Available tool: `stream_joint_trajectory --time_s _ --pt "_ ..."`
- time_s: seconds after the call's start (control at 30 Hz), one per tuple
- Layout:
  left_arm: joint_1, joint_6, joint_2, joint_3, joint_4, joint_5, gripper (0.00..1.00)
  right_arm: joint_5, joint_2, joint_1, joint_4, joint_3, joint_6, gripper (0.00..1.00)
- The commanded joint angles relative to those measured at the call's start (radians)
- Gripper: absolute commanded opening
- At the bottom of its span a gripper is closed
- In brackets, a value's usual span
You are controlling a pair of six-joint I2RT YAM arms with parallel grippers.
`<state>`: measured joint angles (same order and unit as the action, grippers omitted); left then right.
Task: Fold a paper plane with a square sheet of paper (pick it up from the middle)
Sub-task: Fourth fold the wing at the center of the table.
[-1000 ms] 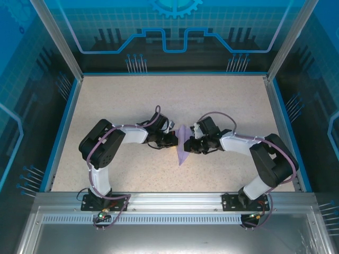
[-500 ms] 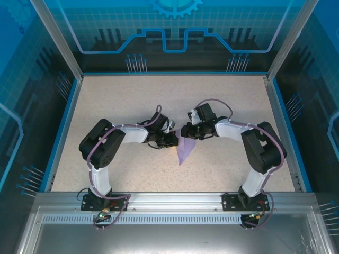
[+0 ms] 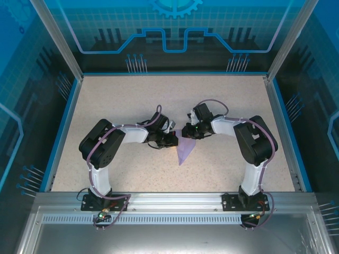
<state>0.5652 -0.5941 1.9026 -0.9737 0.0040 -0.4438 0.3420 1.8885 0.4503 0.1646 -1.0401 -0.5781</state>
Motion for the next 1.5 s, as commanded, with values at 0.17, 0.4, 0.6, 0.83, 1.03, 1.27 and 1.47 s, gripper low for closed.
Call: stream_joint_trajectory --time_s 0.17,0.4,0.6,0.83,1.03,1.27,1.47 --pt "-0.003 0.012 -0.041 0.012 -0.111 0.03 0.0 -0.045 0.036 -0.015 0.034 -0.026 0.027 0.17" --pt "-0.002 0.001 -0.093 0.003 -0.126 0.023 0.03 -0.063 0.054 -0.017 0.058 -0.025 0.039 0.16" --pt "0.009 -0.034 -0.19 0.012 -0.141 0.041 0.17 -0.066 0.064 -0.016 0.066 -0.017 0.043 0.16" --pt "0.086 -0.109 -0.285 0.043 -0.23 0.139 0.35 -0.059 0.075 -0.013 0.063 -0.023 0.038 0.15" --pt "0.16 -0.18 -0.304 0.097 -0.2 0.194 0.36 -0.053 0.08 -0.014 0.053 -0.017 0.036 0.15" --pt "0.188 -0.206 -0.249 0.105 -0.147 0.194 0.34 -0.051 0.077 -0.013 0.049 -0.009 0.038 0.15" --pt "0.189 -0.206 -0.224 0.104 -0.106 0.184 0.29 -0.051 0.072 -0.013 0.043 0.003 0.037 0.15"
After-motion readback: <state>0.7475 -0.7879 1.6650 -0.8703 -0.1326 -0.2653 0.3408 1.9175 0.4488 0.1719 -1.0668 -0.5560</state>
